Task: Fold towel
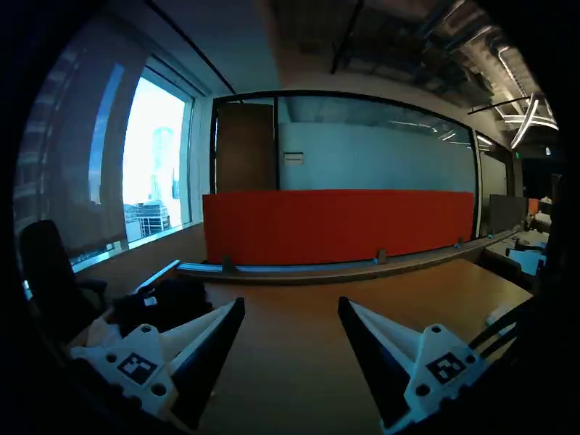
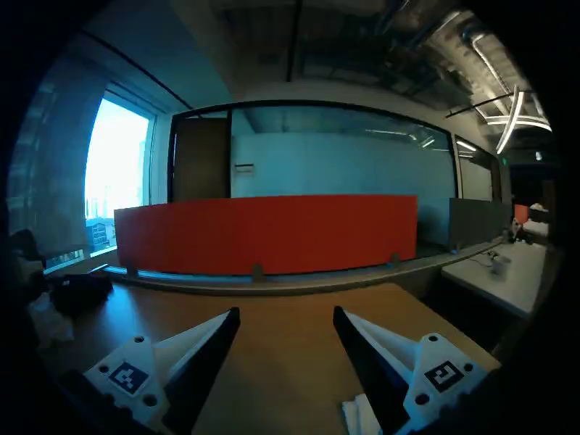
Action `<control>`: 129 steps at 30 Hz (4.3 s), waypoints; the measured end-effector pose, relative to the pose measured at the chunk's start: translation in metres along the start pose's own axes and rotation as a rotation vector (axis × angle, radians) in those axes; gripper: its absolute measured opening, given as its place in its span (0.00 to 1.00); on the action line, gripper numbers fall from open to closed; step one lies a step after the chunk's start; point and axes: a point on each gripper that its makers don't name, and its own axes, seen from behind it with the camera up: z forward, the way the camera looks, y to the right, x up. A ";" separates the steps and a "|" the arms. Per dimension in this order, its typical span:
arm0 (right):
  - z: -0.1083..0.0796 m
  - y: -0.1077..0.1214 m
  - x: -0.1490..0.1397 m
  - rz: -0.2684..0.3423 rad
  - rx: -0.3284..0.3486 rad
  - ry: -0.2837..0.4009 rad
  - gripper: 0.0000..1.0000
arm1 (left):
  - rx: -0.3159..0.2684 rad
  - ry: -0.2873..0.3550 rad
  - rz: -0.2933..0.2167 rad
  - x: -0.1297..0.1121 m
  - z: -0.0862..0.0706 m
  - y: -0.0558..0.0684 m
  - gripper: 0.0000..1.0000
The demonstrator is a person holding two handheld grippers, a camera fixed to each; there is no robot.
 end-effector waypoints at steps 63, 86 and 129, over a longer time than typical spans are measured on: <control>-0.025 -0.032 -0.048 -0.058 0.007 0.014 1.00 | -0.016 0.148 -0.028 -0.132 0.017 -0.029 0.95; -0.027 -0.032 -0.046 -0.065 0.024 0.026 0.99 | 0.002 0.104 -0.018 -0.155 0.026 -0.034 0.95; -0.017 -0.012 -0.076 -0.014 0.031 0.111 1.00 | 0.001 0.095 -0.017 -0.156 0.030 -0.034 0.96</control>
